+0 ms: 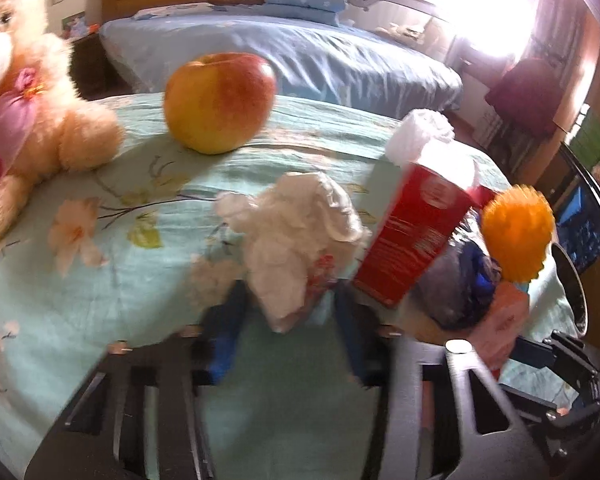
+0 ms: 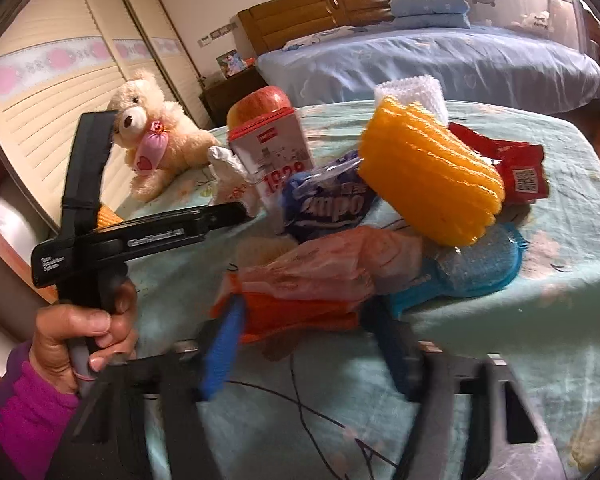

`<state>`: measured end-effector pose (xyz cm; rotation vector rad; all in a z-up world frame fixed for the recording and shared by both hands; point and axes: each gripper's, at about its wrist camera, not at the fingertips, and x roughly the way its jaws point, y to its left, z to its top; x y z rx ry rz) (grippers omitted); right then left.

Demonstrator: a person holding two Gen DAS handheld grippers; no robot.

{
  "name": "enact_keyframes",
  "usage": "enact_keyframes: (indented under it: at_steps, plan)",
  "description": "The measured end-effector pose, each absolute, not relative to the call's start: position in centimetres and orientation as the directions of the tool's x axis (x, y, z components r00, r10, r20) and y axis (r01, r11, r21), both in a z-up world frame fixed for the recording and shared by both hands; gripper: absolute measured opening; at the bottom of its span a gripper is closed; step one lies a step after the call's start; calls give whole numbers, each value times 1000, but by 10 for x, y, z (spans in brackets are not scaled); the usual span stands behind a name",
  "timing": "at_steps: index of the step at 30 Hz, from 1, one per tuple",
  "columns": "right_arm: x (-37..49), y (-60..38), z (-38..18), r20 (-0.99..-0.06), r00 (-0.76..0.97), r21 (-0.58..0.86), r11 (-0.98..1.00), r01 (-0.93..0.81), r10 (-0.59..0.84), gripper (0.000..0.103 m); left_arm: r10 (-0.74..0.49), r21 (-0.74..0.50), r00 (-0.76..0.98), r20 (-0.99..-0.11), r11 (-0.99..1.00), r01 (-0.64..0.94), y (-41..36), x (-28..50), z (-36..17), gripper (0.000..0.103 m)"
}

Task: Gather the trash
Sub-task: 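Grasp the crumpled tissue with the left gripper while the right gripper grasps the plastic bag, then carry the tissue and plastic bag over the black bin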

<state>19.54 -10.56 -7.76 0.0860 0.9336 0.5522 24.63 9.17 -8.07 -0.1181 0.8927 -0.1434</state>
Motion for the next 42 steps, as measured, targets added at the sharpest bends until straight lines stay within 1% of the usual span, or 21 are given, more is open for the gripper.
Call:
enact_keyframes:
  at_steps: [1, 3, 11, 18, 31, 42]
  plan:
    - [195, -104, -77, -741, 472, 291, 861, -417, 479, 55, -172, -154, 615, -770, 985, 83, 89, 247, -81, 20]
    - [194, -102, -76, -745, 474, 274, 863, -425, 470, 51, -164, -141, 621, -767, 986, 86, 88, 244, -80, 16]
    - [188, -114, -75, -732, 462, 327, 853, -407, 501, 49, -174, -176, 634, -753, 982, 60, 90, 212, -76, 15]
    - [166, -129, -65, -717, 480, 333, 853, -401, 505, 49, -213, -221, 623, -753, 973, 66, 80, 181, -76, 15]
    - [143, -194, -53, -698, 568, 329, 900, -286, 436, 49, -317, -266, 585, -746, 948, 175, 19, 153, -68, 15]
    - [132, -249, -52, -691, 622, 323, 927, -189, 367, 49, -383, -264, 548, -744, 921, 285, -43, 147, -63, 15]
